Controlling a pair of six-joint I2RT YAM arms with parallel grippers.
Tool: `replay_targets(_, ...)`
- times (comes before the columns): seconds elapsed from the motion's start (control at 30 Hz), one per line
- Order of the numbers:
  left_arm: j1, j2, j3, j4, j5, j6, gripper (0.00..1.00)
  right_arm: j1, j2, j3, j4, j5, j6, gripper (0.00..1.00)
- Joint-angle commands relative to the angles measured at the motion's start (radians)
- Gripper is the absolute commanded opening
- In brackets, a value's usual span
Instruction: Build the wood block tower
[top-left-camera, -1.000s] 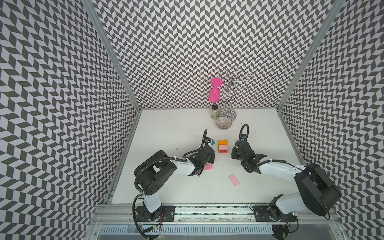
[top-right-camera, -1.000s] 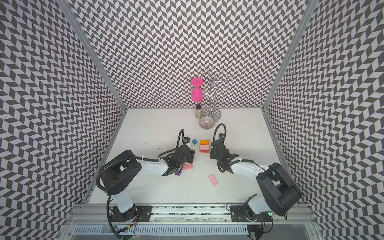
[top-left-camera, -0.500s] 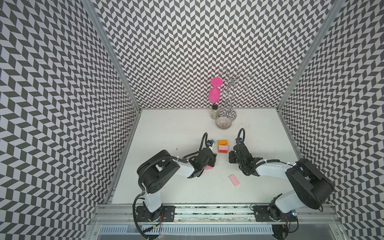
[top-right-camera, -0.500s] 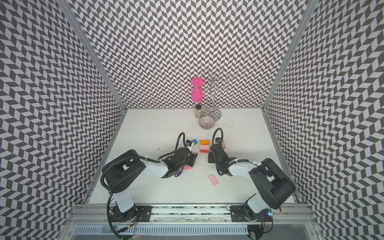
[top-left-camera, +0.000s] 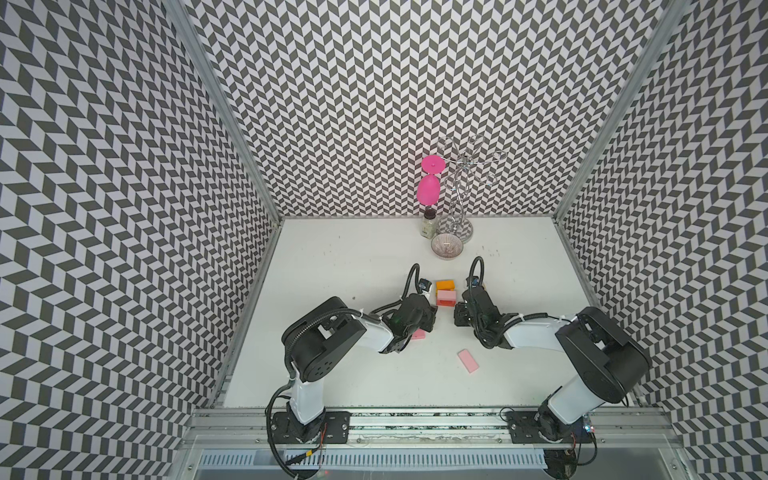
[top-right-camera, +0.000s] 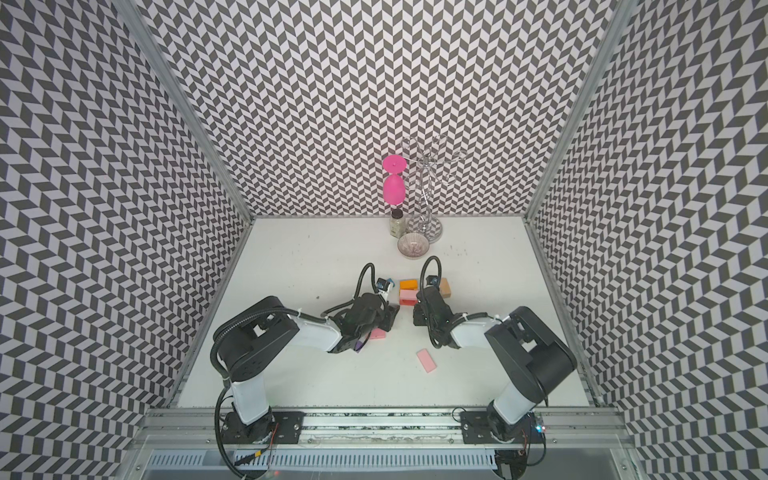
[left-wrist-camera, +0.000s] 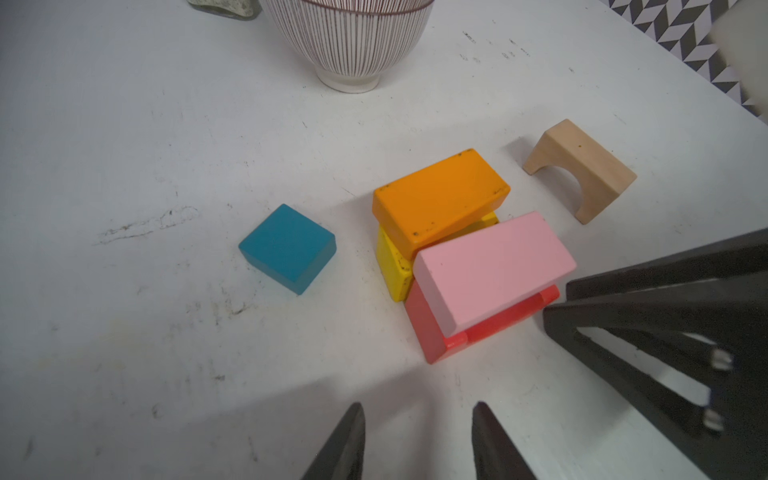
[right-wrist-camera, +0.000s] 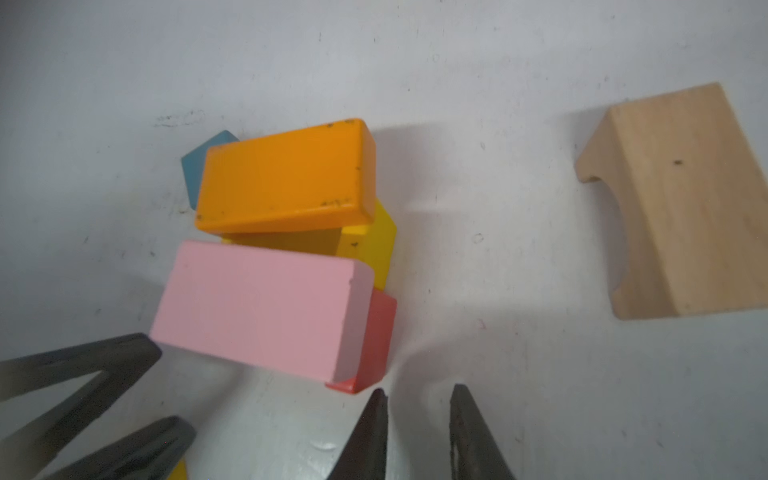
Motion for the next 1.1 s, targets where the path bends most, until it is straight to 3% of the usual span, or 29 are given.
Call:
replay_targets(0.0, -0.007, 0.027, 0.035, 0.0, -0.019, 0.009, 0.44, 0.007, 0.028, 0.026, 0.049, -0.003, -0.01, 0.25)
replay_targets(0.5, -0.006, 0.019, 0.047, -0.016, -0.042, 0.025, 0.43, 0.007, 0.013, 0.037, 0.008, 0.043, 0.0, 0.24)
replay_targets(0.8, -0.004, -0.169, -0.001, -0.012, -0.027, 0.034, 0.43, 0.004, -0.16, 0.011, -0.058, 0.137, 0.015, 0.29)
replay_targets(0.93, 0.034, -0.254, 0.012, -0.051, -0.036, 0.013, 0.44, -0.014, -0.203, 0.053, -0.06, 0.15, 0.005, 0.32)
replay_targets(1.07, 0.116, -0.263, 0.09, -0.127, 0.004, -0.006, 0.46, -0.042, -0.145, 0.161, -0.059, 0.148, -0.015, 0.33)
